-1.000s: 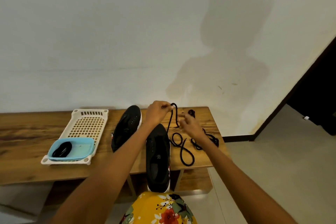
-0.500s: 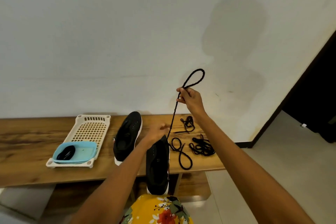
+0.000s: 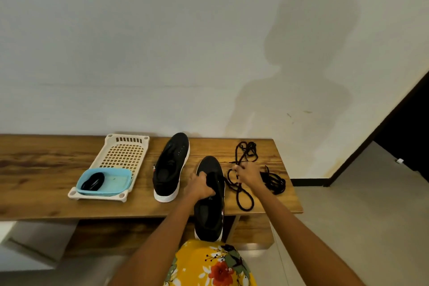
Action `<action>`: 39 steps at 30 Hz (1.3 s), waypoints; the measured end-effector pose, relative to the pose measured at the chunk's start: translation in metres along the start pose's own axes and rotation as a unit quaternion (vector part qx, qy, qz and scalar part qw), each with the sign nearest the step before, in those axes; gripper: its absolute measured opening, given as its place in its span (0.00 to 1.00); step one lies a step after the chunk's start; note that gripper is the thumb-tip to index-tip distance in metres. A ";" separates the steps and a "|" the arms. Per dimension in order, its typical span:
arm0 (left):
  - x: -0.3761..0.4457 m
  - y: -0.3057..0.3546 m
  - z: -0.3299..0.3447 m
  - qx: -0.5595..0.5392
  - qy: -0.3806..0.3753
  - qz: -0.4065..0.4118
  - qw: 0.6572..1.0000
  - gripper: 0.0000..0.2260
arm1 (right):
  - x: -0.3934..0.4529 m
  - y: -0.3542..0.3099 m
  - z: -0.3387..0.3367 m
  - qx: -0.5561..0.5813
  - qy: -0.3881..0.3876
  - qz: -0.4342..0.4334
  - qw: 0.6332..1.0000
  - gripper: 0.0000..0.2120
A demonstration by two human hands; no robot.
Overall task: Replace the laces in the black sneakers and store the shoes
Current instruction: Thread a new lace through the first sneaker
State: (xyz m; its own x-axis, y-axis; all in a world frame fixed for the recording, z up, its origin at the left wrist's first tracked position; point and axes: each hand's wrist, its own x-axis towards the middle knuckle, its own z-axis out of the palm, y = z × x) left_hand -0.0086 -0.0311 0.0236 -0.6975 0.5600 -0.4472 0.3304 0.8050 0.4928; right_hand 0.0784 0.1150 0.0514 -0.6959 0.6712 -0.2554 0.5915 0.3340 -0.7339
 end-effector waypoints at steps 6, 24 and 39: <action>0.007 -0.010 0.009 -0.069 0.133 -0.011 0.989 0.17 | -0.002 0.013 0.033 -0.029 -0.084 0.064 0.994 0.09; -0.008 -0.056 -0.008 -0.530 -0.017 -0.085 0.843 0.14 | -0.018 -0.031 0.083 -0.122 -0.066 -0.135 0.981 0.09; 0.000 -0.057 -0.010 -0.442 0.018 -0.043 0.896 0.13 | -0.016 -0.038 0.091 -0.290 -0.037 -0.189 0.937 0.08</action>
State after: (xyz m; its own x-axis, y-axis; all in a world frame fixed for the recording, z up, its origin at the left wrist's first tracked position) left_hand -0.0335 -0.0789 0.0028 -0.7219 0.4837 -0.4948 -0.3466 0.3661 0.8636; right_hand 0.0297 0.0314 0.0263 -0.9142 0.3917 -0.1042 0.4037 0.8569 -0.3205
